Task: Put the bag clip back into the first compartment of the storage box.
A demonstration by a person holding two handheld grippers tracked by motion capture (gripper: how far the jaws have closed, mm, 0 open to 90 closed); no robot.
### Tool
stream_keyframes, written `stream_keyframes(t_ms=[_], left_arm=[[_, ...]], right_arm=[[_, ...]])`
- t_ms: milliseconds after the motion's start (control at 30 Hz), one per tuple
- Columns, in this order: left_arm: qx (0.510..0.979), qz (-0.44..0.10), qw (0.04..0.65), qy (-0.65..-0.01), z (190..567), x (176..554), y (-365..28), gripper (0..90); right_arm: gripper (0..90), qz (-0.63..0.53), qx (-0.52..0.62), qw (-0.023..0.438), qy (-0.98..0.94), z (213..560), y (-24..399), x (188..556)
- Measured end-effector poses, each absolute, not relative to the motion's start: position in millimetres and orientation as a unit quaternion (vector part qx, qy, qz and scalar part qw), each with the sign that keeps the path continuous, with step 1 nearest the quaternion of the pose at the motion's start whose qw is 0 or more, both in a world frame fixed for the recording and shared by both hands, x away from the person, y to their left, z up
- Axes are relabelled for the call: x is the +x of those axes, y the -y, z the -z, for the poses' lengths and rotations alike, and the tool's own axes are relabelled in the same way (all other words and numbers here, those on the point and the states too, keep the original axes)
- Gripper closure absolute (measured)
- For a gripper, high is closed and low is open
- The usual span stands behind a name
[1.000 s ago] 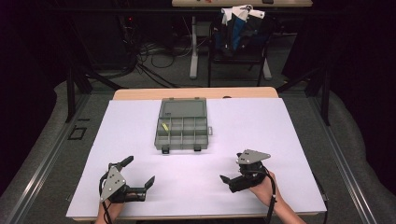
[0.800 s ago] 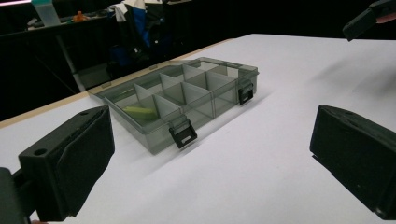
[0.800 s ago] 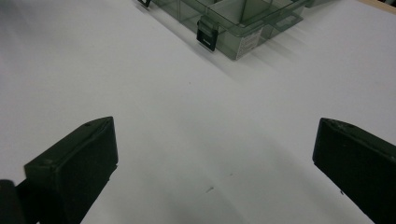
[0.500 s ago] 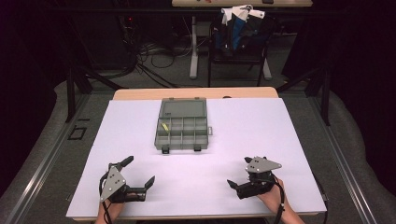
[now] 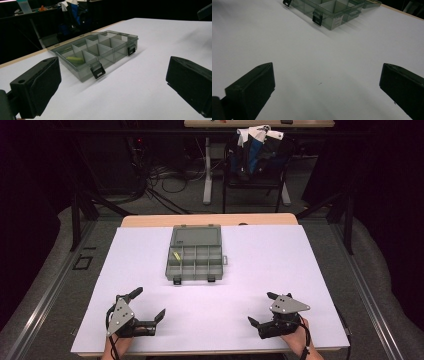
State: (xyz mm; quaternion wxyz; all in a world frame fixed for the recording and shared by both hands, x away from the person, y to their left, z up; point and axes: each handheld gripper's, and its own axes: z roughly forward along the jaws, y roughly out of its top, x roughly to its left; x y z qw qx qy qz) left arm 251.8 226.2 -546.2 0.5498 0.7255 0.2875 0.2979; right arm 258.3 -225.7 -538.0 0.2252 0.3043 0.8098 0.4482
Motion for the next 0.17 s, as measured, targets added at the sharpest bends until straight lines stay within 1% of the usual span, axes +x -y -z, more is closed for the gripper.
stream_keyframes(t_ms=[167], left_arm=[[0.727, -0.297, 0.549, -0.286, 546.3, 252.8, -226.0, 0.0]], right_arm=[[0.0, -0.456, 0.308, 0.223, -0.805, 536.6, 228.3, 259.3]])
